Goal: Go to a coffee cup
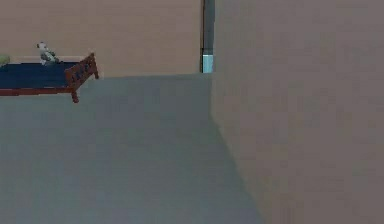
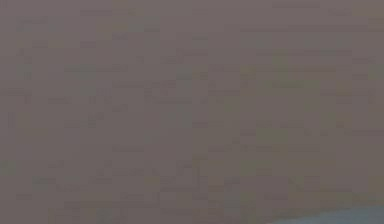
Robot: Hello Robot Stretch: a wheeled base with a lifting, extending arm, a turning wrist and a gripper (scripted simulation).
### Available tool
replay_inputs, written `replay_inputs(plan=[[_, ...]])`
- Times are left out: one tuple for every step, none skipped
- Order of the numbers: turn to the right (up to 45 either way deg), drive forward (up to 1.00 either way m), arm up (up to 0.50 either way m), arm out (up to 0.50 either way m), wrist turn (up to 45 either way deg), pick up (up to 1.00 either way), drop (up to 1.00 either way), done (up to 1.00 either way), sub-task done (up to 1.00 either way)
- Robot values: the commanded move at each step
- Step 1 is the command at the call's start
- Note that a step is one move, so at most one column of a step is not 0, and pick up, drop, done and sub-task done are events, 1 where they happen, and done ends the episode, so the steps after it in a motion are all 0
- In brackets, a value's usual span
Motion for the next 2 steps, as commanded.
replay_inputs(plan=[[0.0, 1.00, 0.00, 0.00, 0.0, 0.00, 0.00, 0.00, 0.00], [0.0, 1.00, 0.00, 0.00, 0.0, 0.00, 0.00, 0.00, 0.00]])
